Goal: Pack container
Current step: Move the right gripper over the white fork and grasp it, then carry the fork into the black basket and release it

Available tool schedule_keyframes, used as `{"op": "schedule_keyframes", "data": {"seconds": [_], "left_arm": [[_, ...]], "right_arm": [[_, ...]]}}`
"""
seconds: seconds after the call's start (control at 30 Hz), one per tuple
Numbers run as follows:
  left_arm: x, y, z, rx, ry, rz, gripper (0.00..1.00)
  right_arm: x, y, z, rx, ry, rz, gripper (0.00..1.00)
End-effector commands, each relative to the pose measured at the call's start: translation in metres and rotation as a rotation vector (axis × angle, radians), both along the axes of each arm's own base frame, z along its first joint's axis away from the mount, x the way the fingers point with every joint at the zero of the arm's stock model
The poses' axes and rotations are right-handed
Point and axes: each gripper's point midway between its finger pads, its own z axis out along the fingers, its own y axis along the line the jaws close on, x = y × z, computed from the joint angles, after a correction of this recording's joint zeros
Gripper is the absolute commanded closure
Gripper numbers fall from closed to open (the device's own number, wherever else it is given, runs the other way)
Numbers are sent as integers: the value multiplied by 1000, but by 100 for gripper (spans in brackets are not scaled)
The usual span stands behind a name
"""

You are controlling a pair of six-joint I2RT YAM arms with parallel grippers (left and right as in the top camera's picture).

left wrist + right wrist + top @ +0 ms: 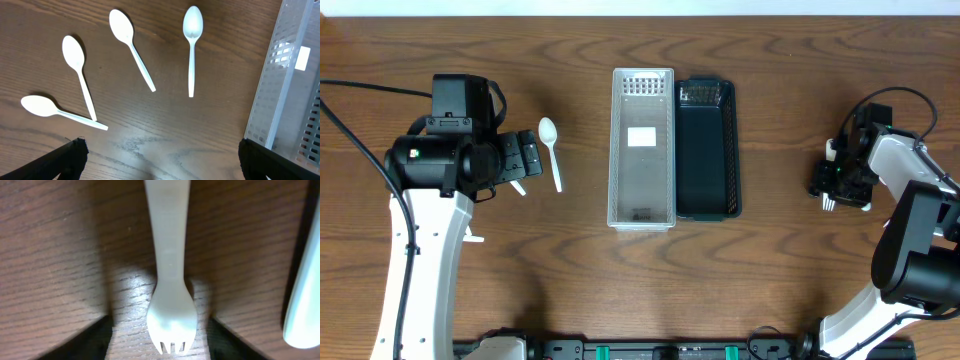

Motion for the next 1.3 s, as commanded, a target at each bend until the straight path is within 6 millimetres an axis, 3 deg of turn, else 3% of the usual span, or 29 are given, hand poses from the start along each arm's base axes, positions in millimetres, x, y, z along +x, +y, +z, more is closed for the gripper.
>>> {"op": "schedule_keyframes", "data": {"seconds": [0.0, 0.17, 0.43, 0.9, 1.0, 1.1, 1.27], "left_arm": [[2, 2, 2, -3, -5, 21, 2], [2, 2, 2, -3, -5, 21, 2], [2, 2, 2, -3, -5, 21, 2], [2, 2, 2, -3, -5, 21, 2], [2, 2, 2, -3, -5, 21, 2], [2, 2, 2, -2, -5, 21, 2], [2, 2, 2, -2, -5, 21, 2]], "right_arm": [[-2, -1, -6, -1, 17, -3, 55], [-1, -2, -6, -2, 12, -3, 64], [2, -2, -6, -5, 0, -3, 69], [10, 1, 0, -1, -29, -3, 73], [24, 14, 23, -7, -77, 39, 72], [45, 37, 65, -24, -182, 113, 73], [70, 102, 147, -22, -405, 242, 73]]}}
